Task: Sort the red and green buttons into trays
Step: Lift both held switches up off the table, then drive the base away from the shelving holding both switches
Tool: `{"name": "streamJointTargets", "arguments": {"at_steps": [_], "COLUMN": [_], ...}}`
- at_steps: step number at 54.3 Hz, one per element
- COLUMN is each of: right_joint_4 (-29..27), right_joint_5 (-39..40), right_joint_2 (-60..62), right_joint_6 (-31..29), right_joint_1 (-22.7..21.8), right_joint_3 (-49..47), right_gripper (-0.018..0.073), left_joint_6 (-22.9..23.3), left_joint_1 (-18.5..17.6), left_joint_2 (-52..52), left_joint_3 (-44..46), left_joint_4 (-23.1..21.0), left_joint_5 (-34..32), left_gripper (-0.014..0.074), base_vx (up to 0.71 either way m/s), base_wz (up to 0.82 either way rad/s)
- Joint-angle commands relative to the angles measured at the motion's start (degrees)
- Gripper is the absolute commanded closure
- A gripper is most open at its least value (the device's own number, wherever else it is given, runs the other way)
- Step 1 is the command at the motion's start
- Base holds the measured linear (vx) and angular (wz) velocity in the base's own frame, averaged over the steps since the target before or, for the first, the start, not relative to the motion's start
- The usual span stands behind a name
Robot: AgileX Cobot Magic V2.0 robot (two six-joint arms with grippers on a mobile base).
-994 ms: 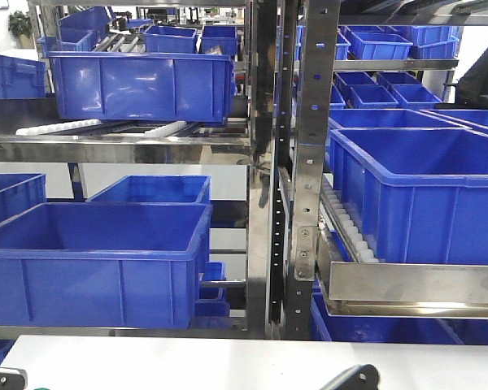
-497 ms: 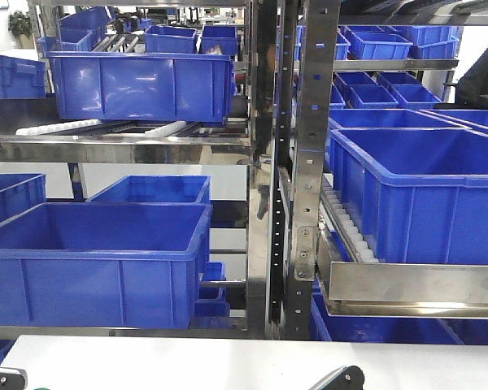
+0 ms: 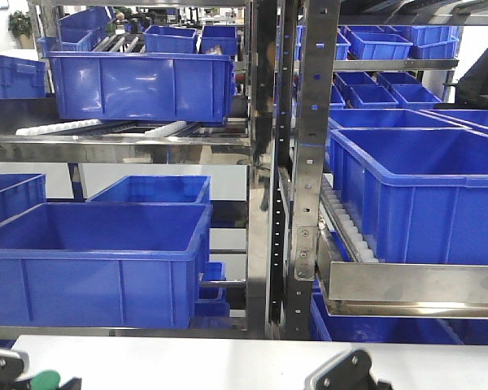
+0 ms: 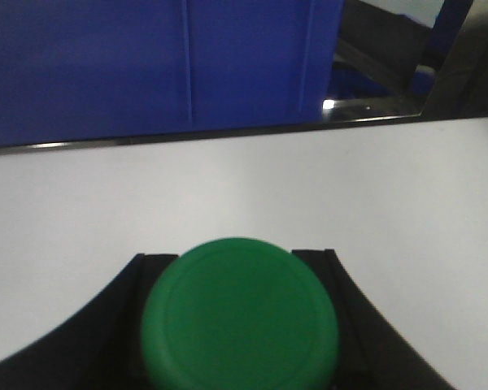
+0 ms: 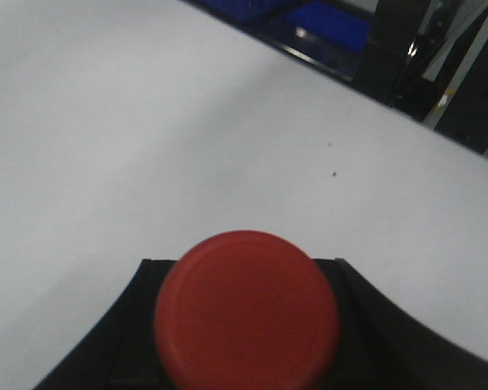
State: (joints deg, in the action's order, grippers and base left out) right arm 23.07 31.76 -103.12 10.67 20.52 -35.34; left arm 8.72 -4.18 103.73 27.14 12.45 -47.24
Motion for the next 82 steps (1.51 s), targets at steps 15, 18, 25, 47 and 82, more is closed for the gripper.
{"name": "streamJointTargets", "arguments": {"at_steps": [15,18,25,47,82], "right_joint_4": [-0.37,-0.37,-0.37,0.11,2.84], "right_joint_5": [-4.12,-5.6,-9.33,-24.21,-32.77], "right_joint_2": [19.79,22.72,30.24,42.64,52.38], "right_joint_6": [2.93,3.15,4.61,8.23,8.06], "right_joint_1": [-0.01,-0.01,-0.01,-0.01,-0.01], "right_joint_3": [-0.95,-0.95,-1.19,-14.47,-14.1], "right_gripper": [0.0571,0.0571,0.057,0.0568,0.0568], "left_joint_6": [1.07,3.28,12.9,34.67,69.84], "left_joint_1": [-0.07,-0.07,-0.07,-0.13,-0.07], "left_joint_2": [-20.43,-23.86,-31.02,-45.52,-57.12], "left_joint_3": [0.89,1.02,2.02,17.78,17.45], "left_joint_4": [8.65,11.12,12.75,32.82,67.09], "left_joint_5": [4.1,4.47,7.83,18.13,24.51], "left_gripper": [0.0603,0.0603,0.0603,0.0603,0.0603], "base_vx": [0.0,0.0,0.0,0.0,0.0], "base_wz": [0.0,0.0,0.0,0.0,0.0]}}
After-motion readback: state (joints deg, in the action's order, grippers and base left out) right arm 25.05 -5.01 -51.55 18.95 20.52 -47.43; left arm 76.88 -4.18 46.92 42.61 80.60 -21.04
